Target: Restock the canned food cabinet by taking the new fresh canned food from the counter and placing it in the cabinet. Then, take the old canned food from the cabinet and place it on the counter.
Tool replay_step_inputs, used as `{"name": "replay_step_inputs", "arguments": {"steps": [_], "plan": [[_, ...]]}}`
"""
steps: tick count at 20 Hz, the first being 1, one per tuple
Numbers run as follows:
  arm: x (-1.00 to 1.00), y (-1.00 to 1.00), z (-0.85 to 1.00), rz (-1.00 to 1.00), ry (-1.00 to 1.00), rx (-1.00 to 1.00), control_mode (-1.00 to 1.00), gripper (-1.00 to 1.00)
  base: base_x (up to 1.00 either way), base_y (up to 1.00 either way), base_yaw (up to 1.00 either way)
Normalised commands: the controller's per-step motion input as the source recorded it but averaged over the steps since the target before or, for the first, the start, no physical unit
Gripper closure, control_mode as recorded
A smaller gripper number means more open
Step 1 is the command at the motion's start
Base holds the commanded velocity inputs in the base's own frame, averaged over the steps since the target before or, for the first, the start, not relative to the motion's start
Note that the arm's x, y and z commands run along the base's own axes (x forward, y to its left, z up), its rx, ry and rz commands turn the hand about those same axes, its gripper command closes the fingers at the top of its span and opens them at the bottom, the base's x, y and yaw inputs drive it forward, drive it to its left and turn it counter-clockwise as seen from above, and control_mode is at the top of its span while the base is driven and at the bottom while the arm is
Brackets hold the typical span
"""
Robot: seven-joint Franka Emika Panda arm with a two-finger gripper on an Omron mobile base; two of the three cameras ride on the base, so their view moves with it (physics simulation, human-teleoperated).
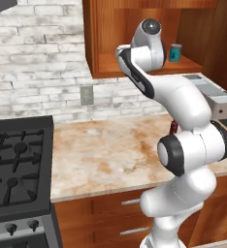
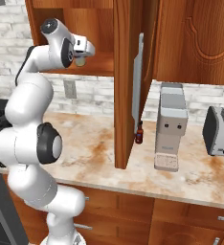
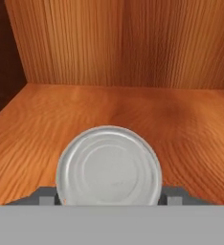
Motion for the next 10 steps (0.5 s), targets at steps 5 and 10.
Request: {"name": "replay_step_inputs", "arguments": {"steps": [5,10], "plan": [[0.18,0.0,0.0,0.0,-0.04,0.0,-1.0,-1.0,0.0,0.0,0.0],[0.18,0.0,0.0,0.0,-0.09,0.0,-1.0,-1.0,0.0,0.0,0.0]]}}
